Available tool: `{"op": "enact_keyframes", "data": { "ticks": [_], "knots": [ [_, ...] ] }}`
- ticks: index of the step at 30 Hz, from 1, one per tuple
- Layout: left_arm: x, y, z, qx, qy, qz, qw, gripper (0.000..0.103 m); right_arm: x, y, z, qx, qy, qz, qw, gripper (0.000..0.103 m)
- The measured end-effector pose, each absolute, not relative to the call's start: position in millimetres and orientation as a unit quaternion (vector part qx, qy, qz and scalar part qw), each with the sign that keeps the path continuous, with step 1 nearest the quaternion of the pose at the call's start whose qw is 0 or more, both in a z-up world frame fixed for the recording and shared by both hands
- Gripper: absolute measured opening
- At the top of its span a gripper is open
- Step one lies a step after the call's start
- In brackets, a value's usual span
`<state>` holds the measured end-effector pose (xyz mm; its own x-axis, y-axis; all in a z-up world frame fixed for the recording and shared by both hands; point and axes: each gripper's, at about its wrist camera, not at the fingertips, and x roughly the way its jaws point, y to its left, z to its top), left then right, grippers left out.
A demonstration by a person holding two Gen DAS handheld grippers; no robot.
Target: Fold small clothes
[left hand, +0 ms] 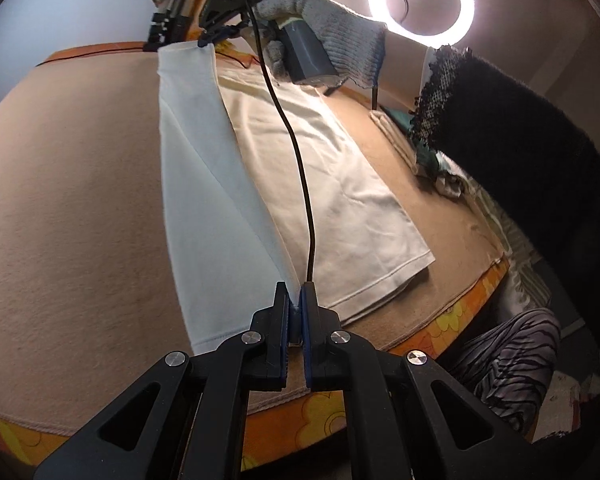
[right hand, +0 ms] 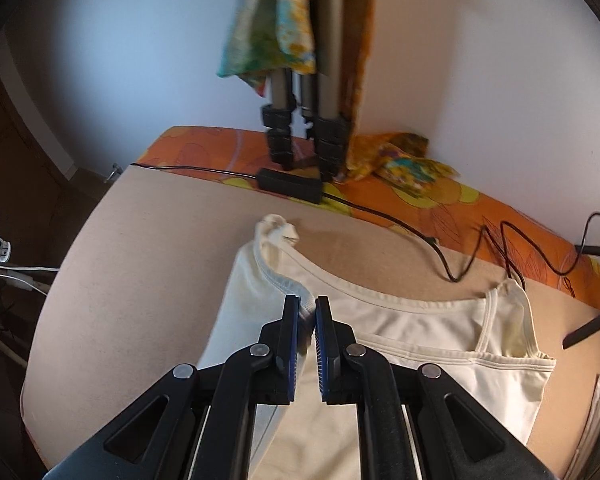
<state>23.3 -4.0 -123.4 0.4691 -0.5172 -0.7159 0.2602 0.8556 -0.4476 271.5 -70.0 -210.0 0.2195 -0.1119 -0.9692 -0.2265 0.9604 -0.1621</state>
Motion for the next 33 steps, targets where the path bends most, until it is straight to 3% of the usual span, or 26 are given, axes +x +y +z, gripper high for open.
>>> {"op": "enact_keyframes", "data": {
  "ticks": [15, 18, 19, 20, 33],
  "knots": [
    [40.6, -31.9, -146.7, -0.116, 0.500, -0.235, 0.825, 0.005, 272.7, -106.0, -244.6, -0.123, 0.639, 0.022, 0.759, 0.006],
    [38.3, -36.9, -141.7, -0.101, 0.504, -0.241, 0.823, 0.011, 271.9, -106.5, -237.8, -0.116, 0.639, 0.023, 0.760, 0.018],
    [34.8, -38.3, -138.3, -0.095, 0.500, -0.244, 0.826, 0.011, 271.0, -107.6, -232.2, -0.112, 0.637, 0.025, 0.762, 0.035],
    [32.7, -39.2, -136.2, -0.090, 0.497, -0.245, 0.827, 0.011, 269.7, -108.2, -226.2, -0.107, 0.633, 0.028, 0.766, 0.039],
    [8.8, -39.4, -96.2, -0.072, 0.417, -0.233, 0.876, 0.011, 191.9, -157.9, -88.2, -0.046, 0.559, 0.087, 0.823, 0.048]
  ]
}}
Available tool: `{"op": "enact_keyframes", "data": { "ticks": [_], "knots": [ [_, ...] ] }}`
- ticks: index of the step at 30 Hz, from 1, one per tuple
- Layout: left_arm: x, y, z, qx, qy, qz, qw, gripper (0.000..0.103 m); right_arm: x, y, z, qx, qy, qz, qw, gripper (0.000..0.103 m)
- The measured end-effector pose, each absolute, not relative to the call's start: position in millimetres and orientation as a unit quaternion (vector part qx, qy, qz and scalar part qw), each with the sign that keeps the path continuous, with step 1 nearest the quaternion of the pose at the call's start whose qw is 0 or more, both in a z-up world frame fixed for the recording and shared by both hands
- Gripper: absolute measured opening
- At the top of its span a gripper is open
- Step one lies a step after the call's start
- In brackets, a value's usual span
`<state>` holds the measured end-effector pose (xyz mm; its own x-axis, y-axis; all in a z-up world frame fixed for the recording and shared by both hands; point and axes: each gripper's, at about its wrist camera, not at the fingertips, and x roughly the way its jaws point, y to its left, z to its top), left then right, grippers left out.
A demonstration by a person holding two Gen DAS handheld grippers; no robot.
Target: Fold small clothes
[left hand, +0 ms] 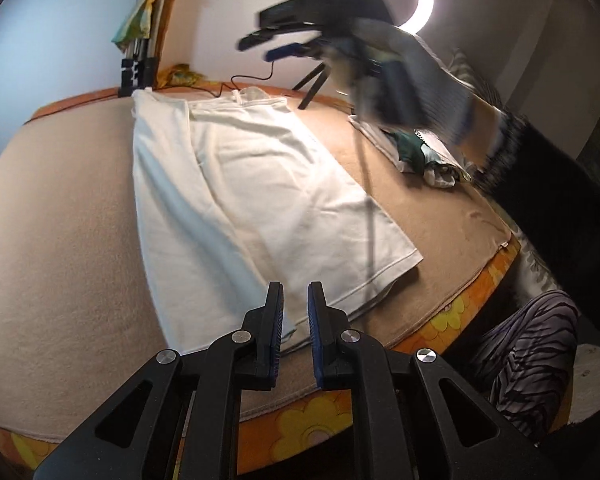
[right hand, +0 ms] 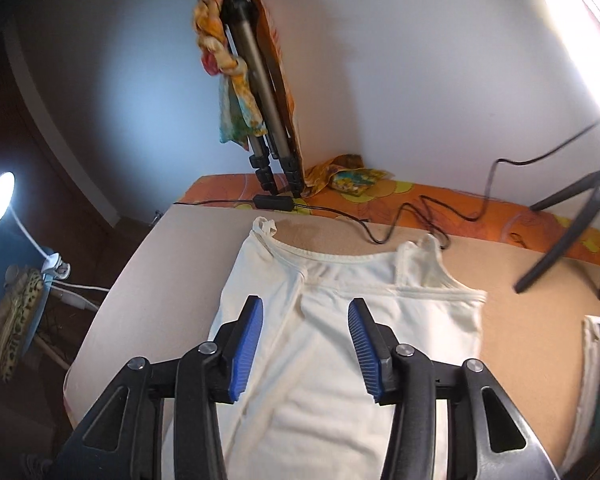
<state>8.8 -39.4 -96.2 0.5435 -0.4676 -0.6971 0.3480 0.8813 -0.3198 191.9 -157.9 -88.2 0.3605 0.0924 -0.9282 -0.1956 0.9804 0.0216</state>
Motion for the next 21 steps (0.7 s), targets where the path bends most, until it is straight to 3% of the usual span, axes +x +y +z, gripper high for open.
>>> {"op": "enact_keyframes", "data": {
  "ticks": [9, 13, 21],
  "knots": [
    [12.3, -98.9, -110.6, -0.022, 0.422, -0.244, 0.873, 0.011, 134.0, -224.7, -45.0, -0.024, 0.540, 0.097, 0.835, 0.054],
    [21.3, -130.0, -115.2, -0.016, 0.424, -0.254, 0.869, 0.011, 120.3, -260.5, -39.2, 0.006, 0.538, 0.107, 0.836, 0.065],
    [33.6, -204.8, -113.4, 0.048, 0.414, -0.299, 0.858, 0.011, 116.3, -327.6, -41.1, 0.017, 0.551, 0.077, 0.831, 0.066]
  ]
}}
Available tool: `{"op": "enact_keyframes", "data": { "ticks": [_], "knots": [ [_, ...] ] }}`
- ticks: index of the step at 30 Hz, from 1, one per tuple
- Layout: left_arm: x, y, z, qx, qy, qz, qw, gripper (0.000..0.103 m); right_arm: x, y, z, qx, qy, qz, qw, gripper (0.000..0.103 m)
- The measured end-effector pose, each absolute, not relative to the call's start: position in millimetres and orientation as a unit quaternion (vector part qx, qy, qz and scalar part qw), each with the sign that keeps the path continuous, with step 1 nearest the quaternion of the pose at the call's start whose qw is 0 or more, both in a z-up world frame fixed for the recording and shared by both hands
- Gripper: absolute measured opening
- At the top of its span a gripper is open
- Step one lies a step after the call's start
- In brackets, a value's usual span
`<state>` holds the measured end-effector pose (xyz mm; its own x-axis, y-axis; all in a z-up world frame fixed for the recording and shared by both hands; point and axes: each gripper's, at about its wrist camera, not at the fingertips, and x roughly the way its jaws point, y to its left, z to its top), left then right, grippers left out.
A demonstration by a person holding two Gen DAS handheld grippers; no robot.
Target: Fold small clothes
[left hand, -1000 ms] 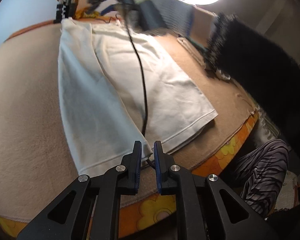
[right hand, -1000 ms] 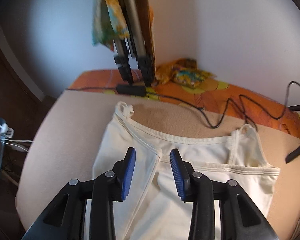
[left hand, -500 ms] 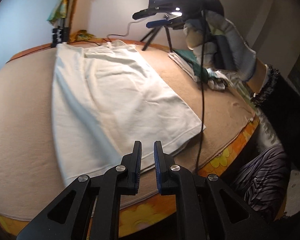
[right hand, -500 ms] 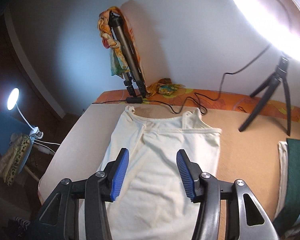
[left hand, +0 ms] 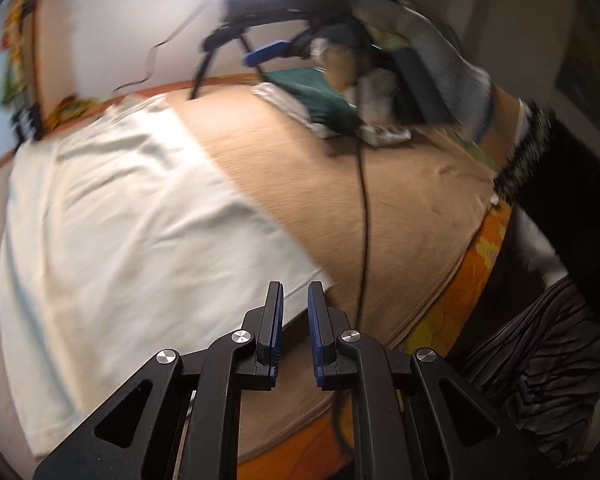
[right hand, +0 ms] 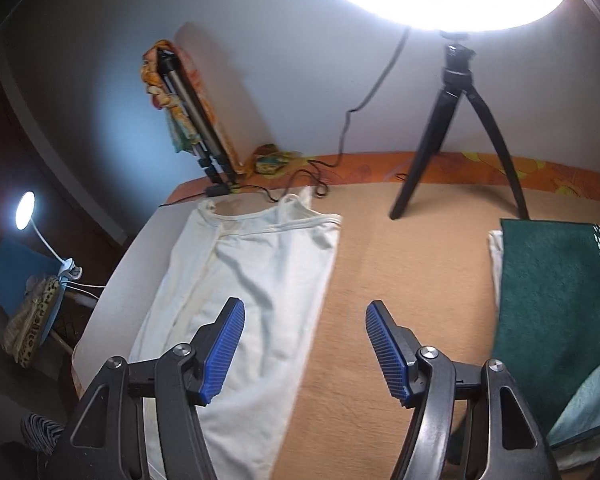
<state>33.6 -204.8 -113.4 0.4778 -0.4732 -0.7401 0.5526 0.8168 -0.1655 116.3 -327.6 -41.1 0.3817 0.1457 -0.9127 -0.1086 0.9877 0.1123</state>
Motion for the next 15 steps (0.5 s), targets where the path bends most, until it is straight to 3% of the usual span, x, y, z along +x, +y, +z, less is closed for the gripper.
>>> {"op": "enact_keyframes", "data": {
  "ticks": [3, 4, 5, 7, 12, 15],
  "knots": [
    [36.0, -226.7, -119.6, 0.082, 0.420, -0.303, 0.851, 0.011, 116.9, -349.6, -37.2, 0.021, 0.545, 0.059, 0.836, 0.068],
    [36.1, -230.9, -122.4, 0.092, 0.423, -0.302, 0.849, 0.018, 117.4, -354.4, -36.8, 0.027, 0.543, 0.057, 0.838, 0.068],
    [36.3, -234.9, -125.8, 0.103, 0.425, -0.298, 0.849, 0.039, 117.6, -359.5, -36.5, 0.031, 0.541, 0.055, 0.839, 0.068],
    [35.7, -237.8, -129.7, 0.113, 0.423, -0.282, 0.854, 0.058, 119.1, -364.2, -39.7, 0.030, 0.542, 0.054, 0.838, 0.069],
    [42.7, -236.8, -134.5, 0.100, 0.424, -0.266, 0.860, 0.055, 127.9, -354.5, -56.1, 0.019, 0.549, 0.071, 0.832, 0.068],
    [49.2, -231.7, -138.8, 0.077, 0.432, -0.266, 0.858, 0.025, 138.0, -349.2, -69.1, 0.025, 0.550, 0.085, 0.830, 0.068]
  ]
}}
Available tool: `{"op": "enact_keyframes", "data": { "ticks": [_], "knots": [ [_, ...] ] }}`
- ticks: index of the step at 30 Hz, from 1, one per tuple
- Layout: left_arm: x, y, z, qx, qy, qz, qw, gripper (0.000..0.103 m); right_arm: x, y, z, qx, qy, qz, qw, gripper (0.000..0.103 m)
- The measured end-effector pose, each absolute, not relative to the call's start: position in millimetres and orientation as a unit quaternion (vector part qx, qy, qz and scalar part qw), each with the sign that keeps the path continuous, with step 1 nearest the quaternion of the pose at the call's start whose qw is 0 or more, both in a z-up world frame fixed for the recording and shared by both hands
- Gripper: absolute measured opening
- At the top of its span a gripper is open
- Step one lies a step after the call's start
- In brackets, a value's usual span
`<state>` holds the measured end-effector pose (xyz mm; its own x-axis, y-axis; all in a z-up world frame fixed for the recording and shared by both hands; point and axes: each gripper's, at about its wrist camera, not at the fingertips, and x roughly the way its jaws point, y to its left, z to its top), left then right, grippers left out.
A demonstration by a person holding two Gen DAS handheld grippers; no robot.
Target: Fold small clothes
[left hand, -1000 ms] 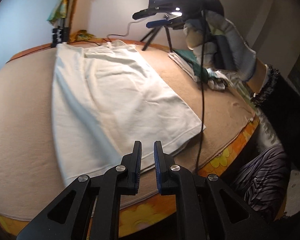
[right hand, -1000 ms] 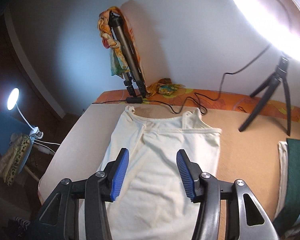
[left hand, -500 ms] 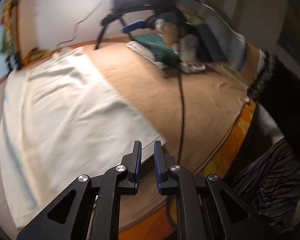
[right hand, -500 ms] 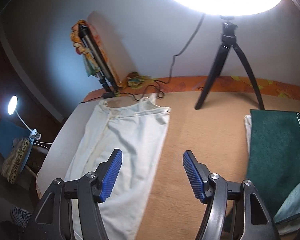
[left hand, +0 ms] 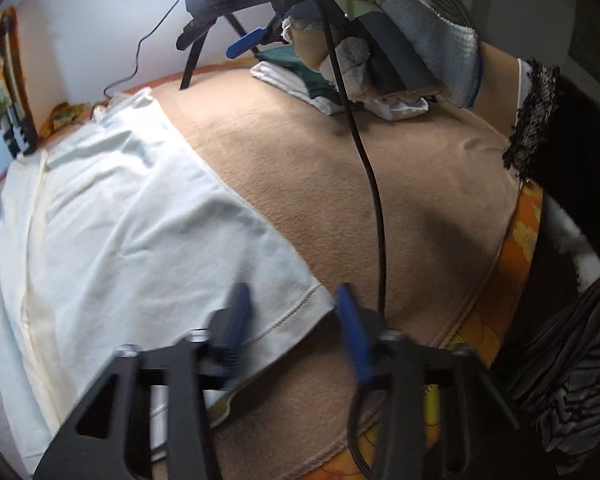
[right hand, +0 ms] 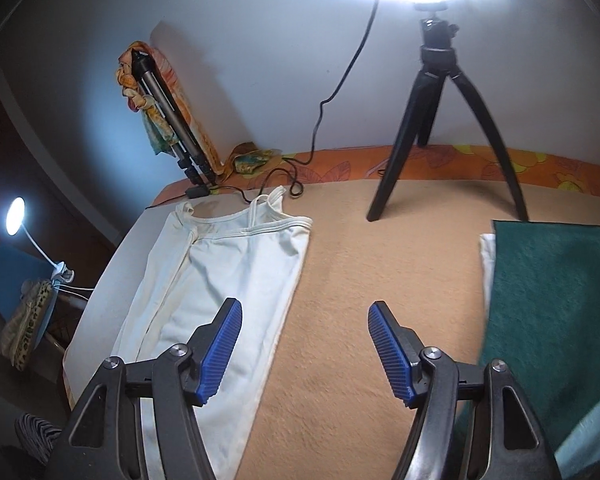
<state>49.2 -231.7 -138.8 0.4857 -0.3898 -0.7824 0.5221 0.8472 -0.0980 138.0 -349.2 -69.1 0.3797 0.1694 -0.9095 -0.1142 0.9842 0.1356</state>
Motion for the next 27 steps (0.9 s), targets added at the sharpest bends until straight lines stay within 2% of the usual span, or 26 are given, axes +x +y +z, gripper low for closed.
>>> {"op": "enact_keyframes", "data": {
  "ticks": [2, 9, 11, 18, 19, 20, 22, 23, 25, 27],
  "knots": [
    [50.7, -224.7, -139.2, 0.049, 0.432, -0.271, 0.859, 0.009, 144.3, -347.5, -79.1, 0.032, 0.553, 0.086, 0.828, 0.068],
    [44.4, -196.4, -125.8, -0.045, 0.413, -0.263, 0.871, 0.007, 166.6, -332.9, -119.7, 0.024, 0.575, 0.077, 0.814, 0.068],
    [43.2, -190.8, -124.7, -0.065, 0.412, -0.258, 0.872, 0.007, 174.2, -328.6, -129.6, 0.026, 0.579, 0.074, 0.811, 0.063],
    [38.2, -181.3, -122.7, -0.091, 0.404, -0.243, 0.877, 0.007, 206.3, -310.0, -151.1, 0.022, 0.582, 0.056, 0.811, 0.054],
    [37.0, -180.1, -122.4, -0.095, 0.403, -0.242, 0.878, 0.007, 210.3, -308.4, -153.6, 0.022, 0.582, 0.051, 0.811, 0.047],
    [35.1, -177.0, -122.4, -0.098, 0.402, -0.240, 0.878, 0.007, 214.4, -306.6, -157.2, 0.024, 0.585, 0.047, 0.810, 0.035],
    [33.4, -171.7, -121.6, -0.106, 0.398, -0.237, 0.880, 0.007, 217.4, -304.3, -163.3, 0.021, 0.589, 0.038, 0.807, 0.025],
    [33.3, -169.3, -121.0, -0.110, 0.397, -0.236, 0.880, 0.007, 218.1, -302.7, -165.9, 0.012, 0.588, 0.026, 0.808, 0.015],
    [31.0, -162.8, -119.0, -0.121, 0.389, -0.233, 0.883, 0.007, 218.3, -300.9, -167.8, 0.005, 0.583, 0.007, 0.813, 0.006],
    [26.7, -153.1, -117.0, -0.133, 0.380, -0.229, 0.886, 0.007, 217.9, -302.3, -163.8, 0.016, 0.577, -0.002, 0.817, 0.003]
  ]
}}
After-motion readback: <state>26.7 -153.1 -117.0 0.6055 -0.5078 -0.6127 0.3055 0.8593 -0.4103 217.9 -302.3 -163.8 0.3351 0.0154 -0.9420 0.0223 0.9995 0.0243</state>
